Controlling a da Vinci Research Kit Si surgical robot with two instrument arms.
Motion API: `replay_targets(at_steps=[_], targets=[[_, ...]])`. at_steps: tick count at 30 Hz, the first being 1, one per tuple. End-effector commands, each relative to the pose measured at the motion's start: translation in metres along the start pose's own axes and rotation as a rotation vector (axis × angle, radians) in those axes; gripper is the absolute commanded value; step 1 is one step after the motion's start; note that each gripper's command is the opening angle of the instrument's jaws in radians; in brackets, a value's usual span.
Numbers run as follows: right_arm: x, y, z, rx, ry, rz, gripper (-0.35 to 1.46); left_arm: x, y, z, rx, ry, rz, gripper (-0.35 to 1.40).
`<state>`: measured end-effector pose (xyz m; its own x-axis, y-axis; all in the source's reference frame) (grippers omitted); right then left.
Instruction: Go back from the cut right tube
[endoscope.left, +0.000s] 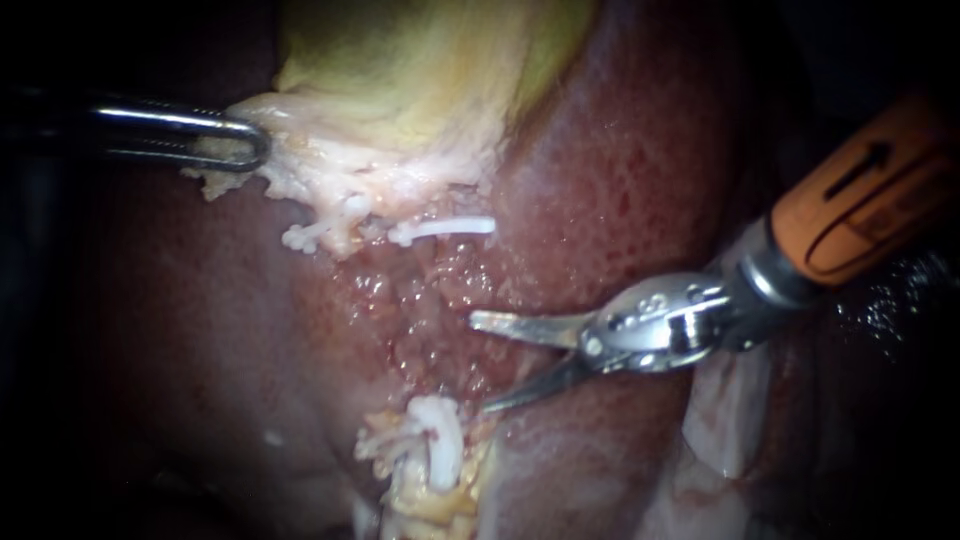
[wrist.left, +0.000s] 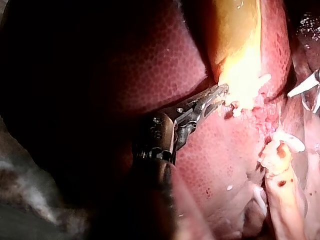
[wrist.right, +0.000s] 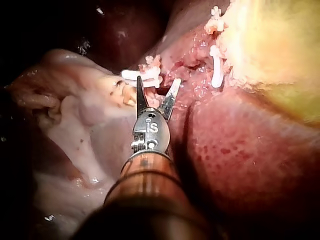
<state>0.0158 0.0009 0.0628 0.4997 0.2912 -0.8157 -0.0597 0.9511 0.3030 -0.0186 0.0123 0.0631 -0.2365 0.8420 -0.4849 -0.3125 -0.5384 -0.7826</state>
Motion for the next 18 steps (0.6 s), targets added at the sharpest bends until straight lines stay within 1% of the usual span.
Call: replay_targets(at_steps=[1, 3, 7, 9, 14, 18], targets=[[0.0000, 0.0002, -0.0007, -0.009, -0.005, -0.016, 1.43, 0.0000, 0.0000, 0.0000, 0.000, 0.000, 0.000, -0.35], [-0.0003, 0.0006, -0.0024, -0.037, -0.020, -0.024, 1.45, 0.0000, 0.0000, 0.0000, 0.000, 0.000, 0.000, -0.35], [-0.0009, 0.0011, -0.0049, -0.066, -0.041, -0.059, 1.45, 0.0000, 0.0000, 0.0000, 0.000, 0.000, 0.000, -0.35], [-0.0012, 0.0013, -0.0059, -0.077, -0.049, -0.050, 1.45, 0.0000, -0.0001, 0.0000, 0.000, 0.000, 0.000, -0.35], [-0.0015, 0.0017, -0.0067, -0.084, -0.056, -0.057, 1.45, -0.0002, -0.0004, 0.0004, 0.001, 0.000, 0.001, -0.35], [-0.0015, 0.0016, -0.0067, -0.084, -0.056, -0.057, 1.45, -0.0010, -0.0010, 0.0017, 0.008, 0.003, 0.006, -0.35]])
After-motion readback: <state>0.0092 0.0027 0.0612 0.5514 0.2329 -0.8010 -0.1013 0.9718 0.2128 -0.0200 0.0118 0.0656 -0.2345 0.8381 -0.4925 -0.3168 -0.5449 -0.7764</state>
